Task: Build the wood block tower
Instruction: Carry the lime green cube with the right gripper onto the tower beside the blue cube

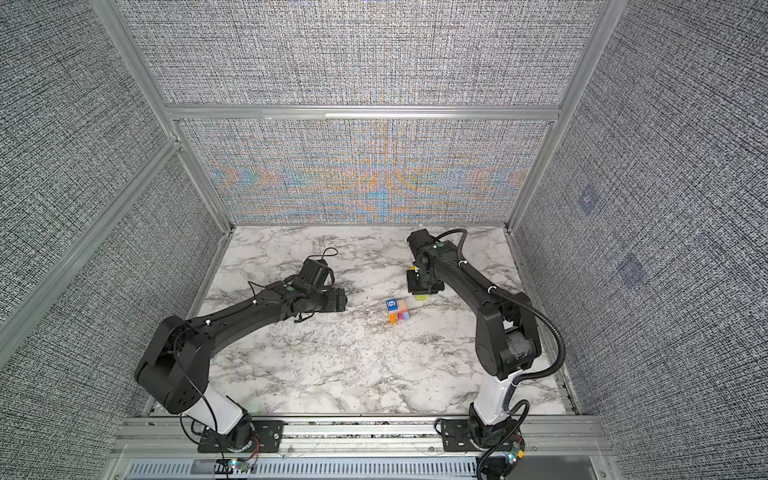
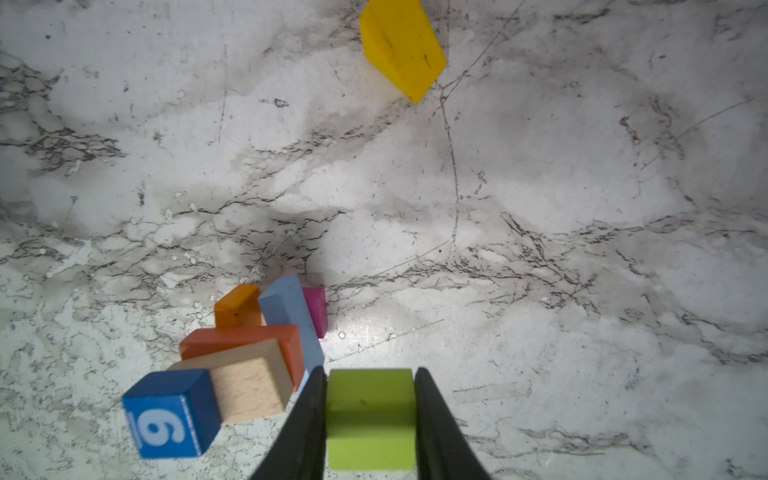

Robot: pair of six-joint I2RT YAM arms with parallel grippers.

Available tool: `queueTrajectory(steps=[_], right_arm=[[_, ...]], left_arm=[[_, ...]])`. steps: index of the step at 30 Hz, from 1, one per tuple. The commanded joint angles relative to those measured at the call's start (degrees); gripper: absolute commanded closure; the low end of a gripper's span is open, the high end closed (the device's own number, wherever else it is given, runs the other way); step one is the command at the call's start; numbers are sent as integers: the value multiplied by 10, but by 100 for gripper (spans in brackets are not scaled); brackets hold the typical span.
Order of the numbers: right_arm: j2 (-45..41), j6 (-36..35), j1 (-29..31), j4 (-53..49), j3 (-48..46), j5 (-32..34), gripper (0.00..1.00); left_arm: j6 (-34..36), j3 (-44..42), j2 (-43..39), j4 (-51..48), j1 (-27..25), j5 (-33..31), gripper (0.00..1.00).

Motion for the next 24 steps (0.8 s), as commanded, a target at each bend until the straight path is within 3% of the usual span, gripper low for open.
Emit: queueTrajectory(steps=[1, 24], right_arm=[[5, 6, 13, -19, 12, -3, 74], [35, 13, 54, -4, 24, -57, 74]], left_arm=[[-4, -6, -10, 1, 1, -1, 11], [-6, -28, -27, 5, 1, -8, 10]])
